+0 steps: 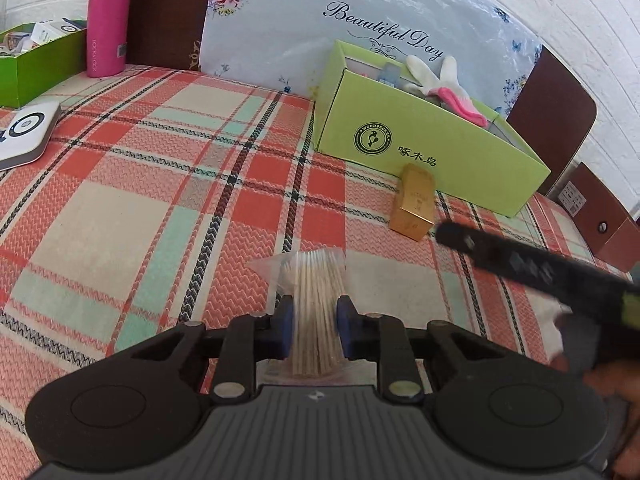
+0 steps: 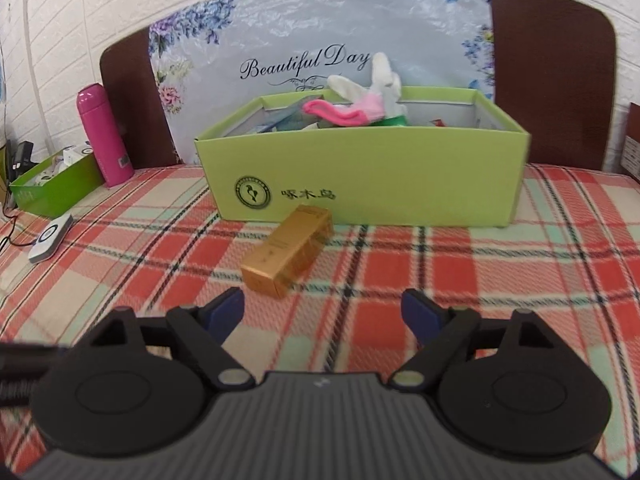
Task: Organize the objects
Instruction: 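Grasp the toothpick bag with left gripper while right grasps the tan box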
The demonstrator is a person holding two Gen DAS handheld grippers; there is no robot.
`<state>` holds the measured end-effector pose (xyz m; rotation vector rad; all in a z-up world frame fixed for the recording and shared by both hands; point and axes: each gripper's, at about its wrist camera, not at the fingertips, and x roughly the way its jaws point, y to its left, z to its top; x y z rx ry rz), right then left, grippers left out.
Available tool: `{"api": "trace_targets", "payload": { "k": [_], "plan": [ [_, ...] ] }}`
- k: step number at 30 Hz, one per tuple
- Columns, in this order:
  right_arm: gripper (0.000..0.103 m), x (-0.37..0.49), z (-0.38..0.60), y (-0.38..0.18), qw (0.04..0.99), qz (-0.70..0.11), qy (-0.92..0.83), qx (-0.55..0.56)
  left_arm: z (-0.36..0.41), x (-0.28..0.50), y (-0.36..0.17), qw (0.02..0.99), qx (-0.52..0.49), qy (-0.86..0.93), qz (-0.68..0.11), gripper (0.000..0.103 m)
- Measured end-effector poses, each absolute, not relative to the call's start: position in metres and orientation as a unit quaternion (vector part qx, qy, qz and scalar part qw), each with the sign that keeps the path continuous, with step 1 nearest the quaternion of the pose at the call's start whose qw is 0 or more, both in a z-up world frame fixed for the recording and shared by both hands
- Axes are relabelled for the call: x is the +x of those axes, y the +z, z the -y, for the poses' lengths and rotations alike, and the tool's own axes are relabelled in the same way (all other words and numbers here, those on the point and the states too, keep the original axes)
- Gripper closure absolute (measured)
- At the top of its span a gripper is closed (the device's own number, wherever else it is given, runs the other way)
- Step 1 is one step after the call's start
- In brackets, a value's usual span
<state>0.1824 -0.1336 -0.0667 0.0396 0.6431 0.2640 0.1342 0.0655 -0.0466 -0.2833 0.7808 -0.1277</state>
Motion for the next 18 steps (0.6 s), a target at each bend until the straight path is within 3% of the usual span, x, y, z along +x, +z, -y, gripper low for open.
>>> {"api": "trace_targets", "payload": {
  "k": [5, 8, 14, 18],
  "plan": [
    [0.038, 0.209, 0.108, -0.071, 0.938, -0.322, 0.125, -0.005, -0.074, 0.137, -0.049, 0.907, -0.159, -0.072, -0.383, 0.079],
    [0.040, 0.219, 0.100, -0.077, 0.936, -0.329, 0.128, 0.002, -0.072, 0.136, -0.049, 0.909, -0.152, -0.075, -0.381, 0.079],
    [0.097, 0.198, 0.095, -0.067, 0.935, -0.308, 0.162, -0.072, -0.076, 0.137, -0.050, 0.908, -0.156, -0.084, -0.381, 0.079],
    [0.096, 0.193, 0.108, -0.065, 0.932, -0.320, 0.152, -0.073, -0.069, 0.137, -0.049, 0.912, -0.140, -0.077, -0.378, 0.079]
  ]
}}
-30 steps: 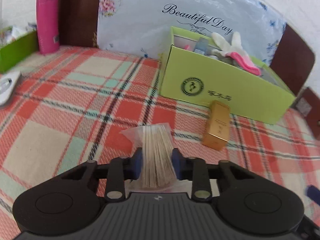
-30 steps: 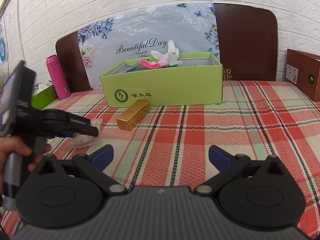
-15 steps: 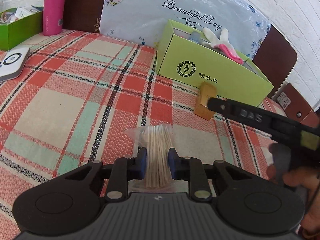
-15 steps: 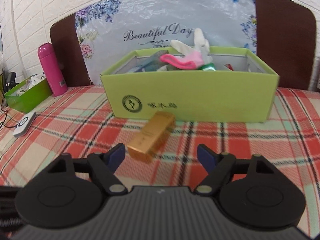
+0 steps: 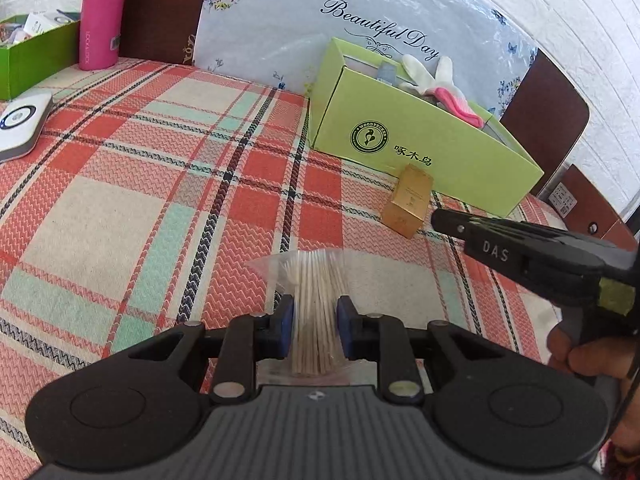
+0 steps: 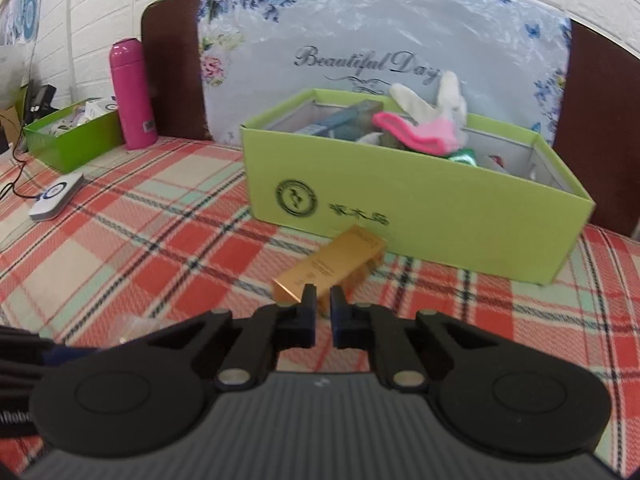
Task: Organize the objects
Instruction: 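Grasp the toothpick bag with left gripper while right grasps the tan box, then carry toothpick bag and tan box into the lime-green box and release both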
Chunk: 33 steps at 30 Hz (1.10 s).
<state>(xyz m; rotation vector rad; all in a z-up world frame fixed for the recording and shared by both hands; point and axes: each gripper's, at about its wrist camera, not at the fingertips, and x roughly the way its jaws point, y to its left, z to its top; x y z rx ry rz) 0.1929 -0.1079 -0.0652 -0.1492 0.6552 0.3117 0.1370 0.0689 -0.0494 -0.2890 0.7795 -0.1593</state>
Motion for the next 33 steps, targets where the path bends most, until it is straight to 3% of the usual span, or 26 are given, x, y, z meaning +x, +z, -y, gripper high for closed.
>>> {"api": "trace_targets", "payload": {
  "k": [2, 4, 5, 6, 10, 12, 15, 21, 28, 30, 32, 33],
  "plan": [
    [0.092, 0.198, 0.109, -0.061, 0.933, -0.323, 0.153, -0.047, -0.065, 0.136, -0.049, 0.914, -0.129, -0.073, -0.377, 0.079],
    [0.064, 0.206, 0.105, -0.058, 0.936, -0.320, 0.143, -0.023, -0.064, 0.135, -0.049, 0.916, -0.126, -0.071, -0.375, 0.079],
    [0.037, 0.209, 0.103, -0.058, 0.939, -0.317, 0.135, -0.012, -0.064, 0.136, -0.049, 0.915, -0.127, -0.071, -0.375, 0.079],
    [0.031, 0.213, 0.099, -0.059, 0.941, -0.315, 0.128, -0.006, -0.065, 0.136, -0.049, 0.915, -0.130, -0.072, -0.376, 0.079],
    [0.033, 0.227, 0.082, -0.073, 0.934, -0.338, 0.118, -0.015, -0.067, 0.137, -0.050, 0.913, -0.133, -0.074, -0.378, 0.079],
    [0.055, 0.226, 0.085, -0.080, 0.931, -0.346, 0.118, -0.016, -0.067, 0.137, -0.050, 0.913, -0.132, -0.076, -0.378, 0.079],
    [0.067, 0.214, 0.096, -0.080, 0.926, -0.342, 0.155, -0.030, -0.068, 0.137, -0.050, 0.913, -0.132, -0.079, -0.379, 0.079],
    [0.071, 0.157, 0.141, -0.076, 0.918, -0.327, 0.193, -0.117, -0.062, 0.136, -0.049, 0.916, -0.113, -0.081, -0.377, 0.079],
    [0.070, 0.095, 0.209, -0.067, 0.922, -0.360, 0.136, -0.049, -0.012, 0.131, -0.046, 0.901, -0.098, -0.159, -0.392, 0.079],
    [0.067, 0.088, 0.216, -0.065, 0.922, -0.362, 0.133, -0.037, 0.006, 0.129, -0.045, 0.904, -0.078, -0.152, -0.391, 0.073],
    [0.053, 0.087, 0.220, -0.063, 0.927, -0.352, 0.124, -0.038, 0.017, 0.128, -0.044, 0.906, -0.068, -0.144, -0.392, 0.046],
    [0.052, 0.086, 0.221, -0.062, 0.929, -0.348, 0.121, -0.039, 0.019, 0.128, -0.044, 0.906, -0.069, -0.144, -0.393, 0.042]
  ]
}}
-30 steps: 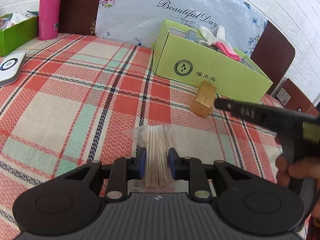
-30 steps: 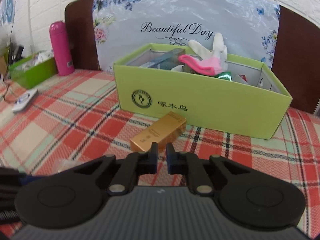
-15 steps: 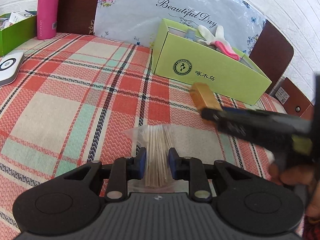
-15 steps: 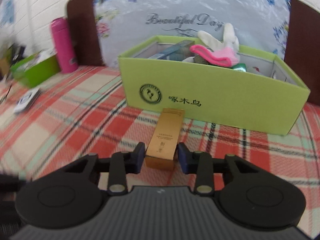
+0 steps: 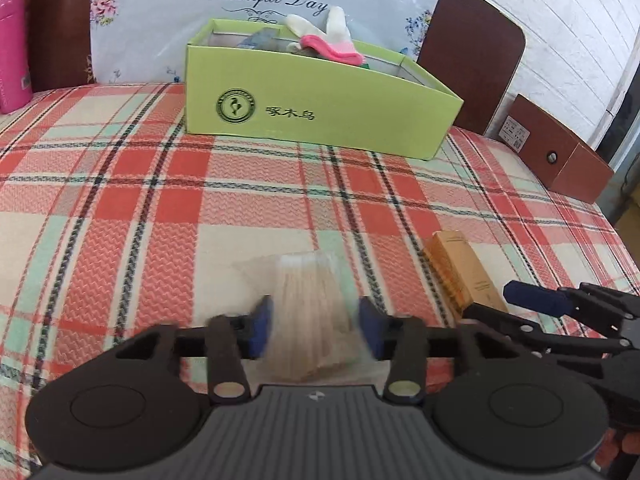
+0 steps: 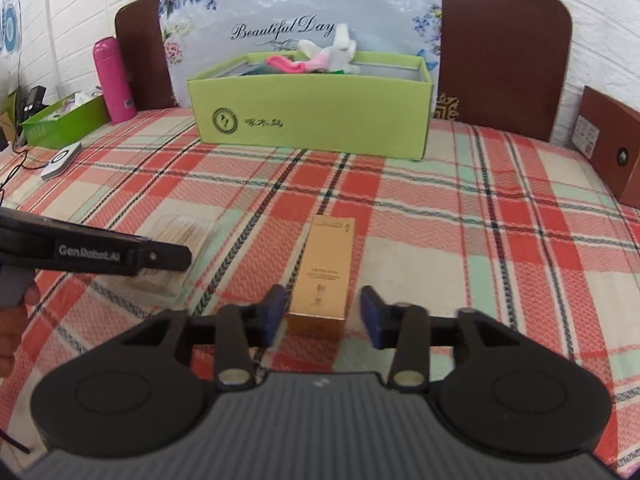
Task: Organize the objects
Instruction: 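Carry toothpick bag and tan box into the lime-green box and release both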
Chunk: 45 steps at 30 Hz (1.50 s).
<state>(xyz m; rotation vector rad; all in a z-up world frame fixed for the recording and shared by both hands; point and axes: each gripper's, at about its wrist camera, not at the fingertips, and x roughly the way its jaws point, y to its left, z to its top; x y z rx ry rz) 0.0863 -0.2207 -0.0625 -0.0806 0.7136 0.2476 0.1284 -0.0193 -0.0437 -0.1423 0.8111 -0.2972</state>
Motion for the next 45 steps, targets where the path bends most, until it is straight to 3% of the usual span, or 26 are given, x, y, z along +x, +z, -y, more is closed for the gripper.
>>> {"api": "trace_targets", "payload": {
  "k": [2, 4, 7, 9, 11, 19, 27, 39, 45],
  "plan": [
    [0.052, 0.089, 0.220, -0.062, 0.930, -0.345, 0.120, -0.033, 0.026, 0.127, -0.043, 0.908, -0.053, -0.134, -0.393, 0.042],
    [0.053, 0.097, 0.218, -0.066, 0.928, -0.351, 0.121, -0.024, 0.030, 0.126, -0.043, 0.911, -0.028, -0.125, -0.393, 0.051],
    [0.059, 0.105, 0.218, -0.073, 0.926, -0.359, 0.121, -0.010, 0.028, 0.125, -0.043, 0.910, -0.029, -0.121, -0.396, 0.054],
    [0.069, 0.106, 0.218, -0.076, 0.924, -0.362, 0.122, -0.007, 0.027, 0.126, -0.043, 0.911, -0.025, -0.118, -0.395, 0.063],
    [0.071, 0.105, 0.218, -0.077, 0.925, -0.360, 0.124, -0.010, 0.026, 0.127, -0.041, 0.910, -0.027, -0.121, -0.396, 0.075],
    [0.072, 0.095, 0.221, -0.061, 0.924, -0.351, 0.149, 0.005, 0.034, 0.124, -0.027, 0.905, -0.053, -0.148, -0.395, 0.079],
    [0.072, 0.111, 0.233, -0.021, 0.941, -0.300, 0.154, 0.015, 0.053, 0.142, 0.022, 0.914, -0.071, -0.193, -0.350, 0.079],
    [0.072, 0.190, 0.250, 0.027, 0.965, -0.230, 0.122, 0.011, 0.073, 0.226, 0.081, 0.927, -0.083, -0.187, -0.314, 0.079],
    [0.072, 0.251, 0.260, 0.026, 0.968, -0.227, 0.106, 0.013, 0.083, 0.293, 0.083, 0.921, -0.095, -0.166, -0.339, 0.079]
  ]
}}
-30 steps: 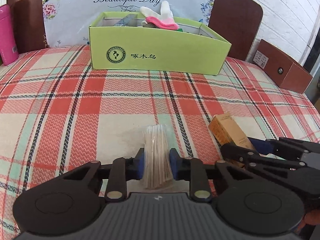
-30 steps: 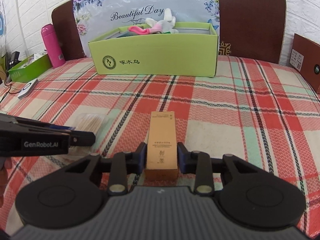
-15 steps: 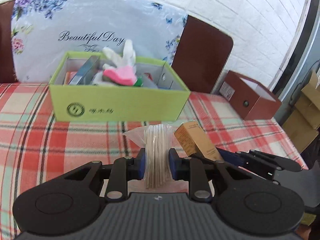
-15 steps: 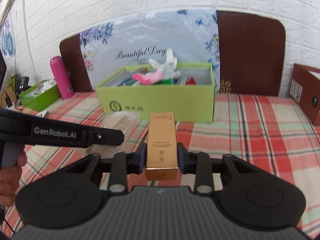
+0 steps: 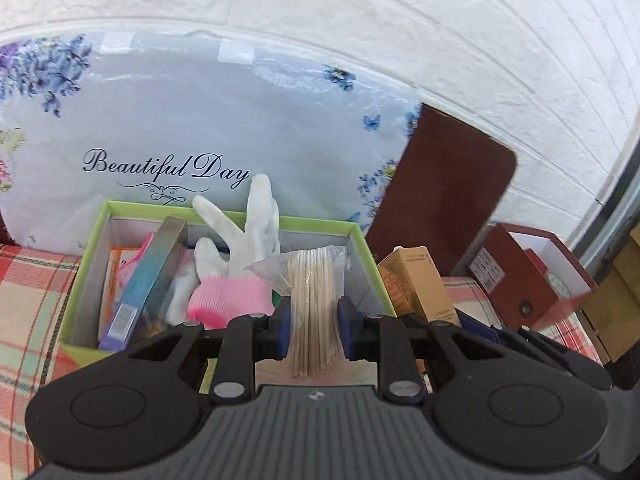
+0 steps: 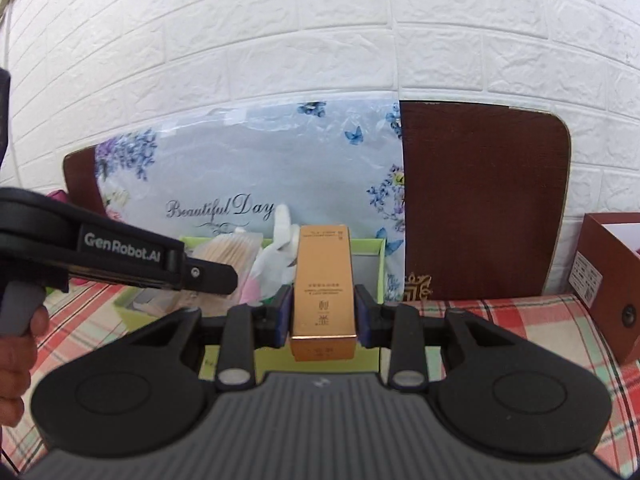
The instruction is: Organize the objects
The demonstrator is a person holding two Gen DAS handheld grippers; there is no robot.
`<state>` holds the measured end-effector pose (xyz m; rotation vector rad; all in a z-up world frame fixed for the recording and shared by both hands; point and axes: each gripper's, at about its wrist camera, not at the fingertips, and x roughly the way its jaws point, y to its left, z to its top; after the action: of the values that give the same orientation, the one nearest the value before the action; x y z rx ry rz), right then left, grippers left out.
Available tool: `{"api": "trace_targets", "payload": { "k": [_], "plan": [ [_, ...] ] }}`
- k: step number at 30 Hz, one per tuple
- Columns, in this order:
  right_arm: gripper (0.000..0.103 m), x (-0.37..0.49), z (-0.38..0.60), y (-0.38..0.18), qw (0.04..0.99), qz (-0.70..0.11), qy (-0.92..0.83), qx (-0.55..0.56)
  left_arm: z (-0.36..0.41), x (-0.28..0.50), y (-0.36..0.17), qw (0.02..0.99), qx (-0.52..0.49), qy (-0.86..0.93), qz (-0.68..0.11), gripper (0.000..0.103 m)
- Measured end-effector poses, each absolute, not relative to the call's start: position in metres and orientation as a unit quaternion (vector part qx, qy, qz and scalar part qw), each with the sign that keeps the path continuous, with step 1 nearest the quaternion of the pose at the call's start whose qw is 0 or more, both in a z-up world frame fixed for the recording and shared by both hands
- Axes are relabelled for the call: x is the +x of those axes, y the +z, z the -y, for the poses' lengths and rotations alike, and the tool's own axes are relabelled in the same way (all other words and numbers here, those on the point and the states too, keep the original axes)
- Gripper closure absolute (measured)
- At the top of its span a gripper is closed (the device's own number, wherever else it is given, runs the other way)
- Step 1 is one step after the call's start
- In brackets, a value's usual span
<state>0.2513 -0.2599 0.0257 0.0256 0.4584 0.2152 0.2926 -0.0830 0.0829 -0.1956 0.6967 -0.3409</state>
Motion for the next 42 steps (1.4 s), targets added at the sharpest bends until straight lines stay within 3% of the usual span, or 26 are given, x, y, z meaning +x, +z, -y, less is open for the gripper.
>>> {"api": "trace_targets", "payload": {
  "k": [12, 13, 14, 16, 21, 24, 42],
  "plan": [
    [0.071, 0.326, 0.265, -0.020, 0.963, -0.246, 0.108, -0.025, 0.087, 0.369, 0.054, 0.924, -0.090, -0.148, -0.340, 0.078],
    [0.071, 0.328, 0.264, -0.023, 0.963, -0.245, 0.111, -0.029, 0.085, 0.370, 0.053, 0.926, -0.093, -0.145, -0.336, 0.071],
    [0.071, 0.328, 0.264, -0.026, 0.963, -0.242, 0.112, -0.032, 0.082, 0.372, 0.051, 0.926, -0.098, -0.145, -0.335, 0.050],
    [0.046, 0.324, 0.265, -0.028, 0.967, -0.229, 0.108, -0.035, 0.077, 0.371, 0.050, 0.929, -0.106, -0.132, -0.330, 0.016],
    [0.014, 0.315, 0.261, -0.027, 0.972, -0.202, 0.107, -0.048, 0.070, 0.368, 0.046, 0.939, -0.095, -0.106, -0.314, 0.015],
    [0.003, 0.313, 0.257, -0.025, 0.972, -0.202, 0.107, -0.053, 0.067, 0.365, 0.044, 0.937, -0.096, -0.100, -0.320, 0.015],
    [0.000, 0.243, 0.240, 0.017, 0.972, -0.199, 0.127, -0.009, 0.065, 0.272, 0.077, 0.959, 0.020, -0.007, -0.284, 0.014]
  ]
}}
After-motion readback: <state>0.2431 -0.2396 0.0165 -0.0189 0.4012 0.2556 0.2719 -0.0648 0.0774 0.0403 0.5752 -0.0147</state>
